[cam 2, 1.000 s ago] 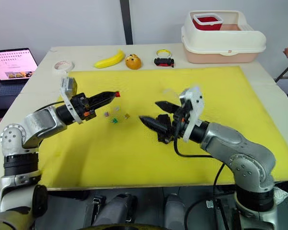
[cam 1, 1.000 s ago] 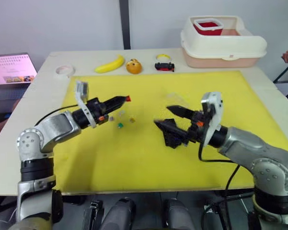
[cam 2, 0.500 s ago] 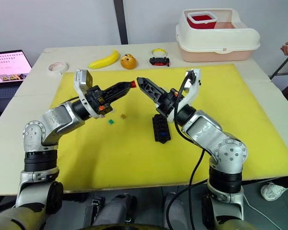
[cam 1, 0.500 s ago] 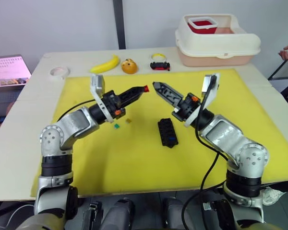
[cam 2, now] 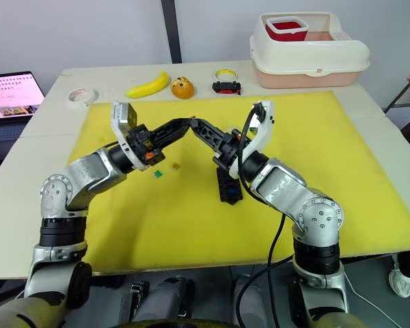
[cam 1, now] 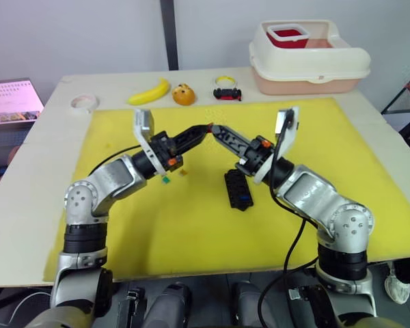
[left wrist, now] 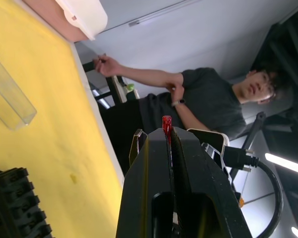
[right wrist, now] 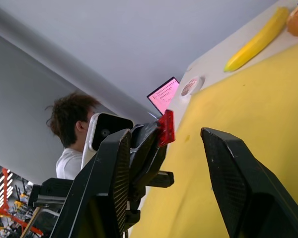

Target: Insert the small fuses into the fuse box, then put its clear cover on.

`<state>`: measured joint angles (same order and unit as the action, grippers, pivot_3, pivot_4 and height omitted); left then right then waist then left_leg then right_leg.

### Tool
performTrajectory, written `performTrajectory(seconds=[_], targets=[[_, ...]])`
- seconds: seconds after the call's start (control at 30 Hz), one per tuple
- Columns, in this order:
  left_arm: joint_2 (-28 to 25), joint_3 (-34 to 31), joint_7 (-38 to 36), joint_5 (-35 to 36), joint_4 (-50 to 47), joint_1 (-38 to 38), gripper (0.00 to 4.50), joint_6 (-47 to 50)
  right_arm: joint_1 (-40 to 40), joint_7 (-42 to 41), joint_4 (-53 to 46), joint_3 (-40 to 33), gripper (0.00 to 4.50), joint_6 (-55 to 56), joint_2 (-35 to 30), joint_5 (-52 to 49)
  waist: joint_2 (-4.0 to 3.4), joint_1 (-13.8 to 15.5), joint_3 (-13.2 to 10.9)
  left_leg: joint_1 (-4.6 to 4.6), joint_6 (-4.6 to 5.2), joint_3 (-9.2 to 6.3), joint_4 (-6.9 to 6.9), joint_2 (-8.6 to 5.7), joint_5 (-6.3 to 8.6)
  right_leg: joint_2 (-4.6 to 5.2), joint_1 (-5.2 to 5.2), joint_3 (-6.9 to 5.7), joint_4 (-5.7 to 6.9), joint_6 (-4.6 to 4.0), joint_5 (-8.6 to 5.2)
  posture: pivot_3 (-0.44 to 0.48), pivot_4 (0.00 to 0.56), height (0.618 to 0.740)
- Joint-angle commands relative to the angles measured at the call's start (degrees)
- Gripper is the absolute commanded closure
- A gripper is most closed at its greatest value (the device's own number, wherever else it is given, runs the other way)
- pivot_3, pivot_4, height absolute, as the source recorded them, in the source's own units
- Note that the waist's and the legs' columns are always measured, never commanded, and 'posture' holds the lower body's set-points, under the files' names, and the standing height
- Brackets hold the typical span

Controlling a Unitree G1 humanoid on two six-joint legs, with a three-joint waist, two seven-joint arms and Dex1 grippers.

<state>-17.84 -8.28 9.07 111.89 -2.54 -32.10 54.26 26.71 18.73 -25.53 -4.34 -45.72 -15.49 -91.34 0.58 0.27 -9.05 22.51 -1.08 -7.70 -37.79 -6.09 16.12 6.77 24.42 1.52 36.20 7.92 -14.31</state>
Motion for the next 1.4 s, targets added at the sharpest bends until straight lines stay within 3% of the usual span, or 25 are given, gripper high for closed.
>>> performTrajectory(seconds=[0.03,0.73,1.4], targets=[[0.5,-0.2,0.8,1.1,-1.9,-1.1,4.50,-1.7,0.5,-1.2,-2.6,0.7,2.19,0.9,-0.3,-0.4,0.00,0.0,0.0,0.00,0.00,0.00,0.00,0.00,0.00,0.00,0.00,0.00,0.00,0.00,0.00,0.000,0.150,0.740],[3.4,0.1,4.4,1.1,-4.2,-1.0,4.50,-3.4,-0.8,-0.4,-3.6,1.1,2.19,4.0,-0.4,-1.5,0.00,0.0,0.0,0.00,0.00,0.01,0.01,0.00,0.00,0.00,0.00,0.00,-0.01,0.00,0.00,0.000,0.150,0.740],[3.0,0.1,3.9,1.1,-4.0,-1.1,4.50,-3.0,-1.9,-0.1,-3.9,0.3,2.19,6.7,-1.3,-1.9,0.00,0.1,0.0,0.00,0.00,0.01,0.01,0.00,0.00,0.00,-0.01,0.00,-0.02,0.00,0.00,0.000,0.150,0.740]])
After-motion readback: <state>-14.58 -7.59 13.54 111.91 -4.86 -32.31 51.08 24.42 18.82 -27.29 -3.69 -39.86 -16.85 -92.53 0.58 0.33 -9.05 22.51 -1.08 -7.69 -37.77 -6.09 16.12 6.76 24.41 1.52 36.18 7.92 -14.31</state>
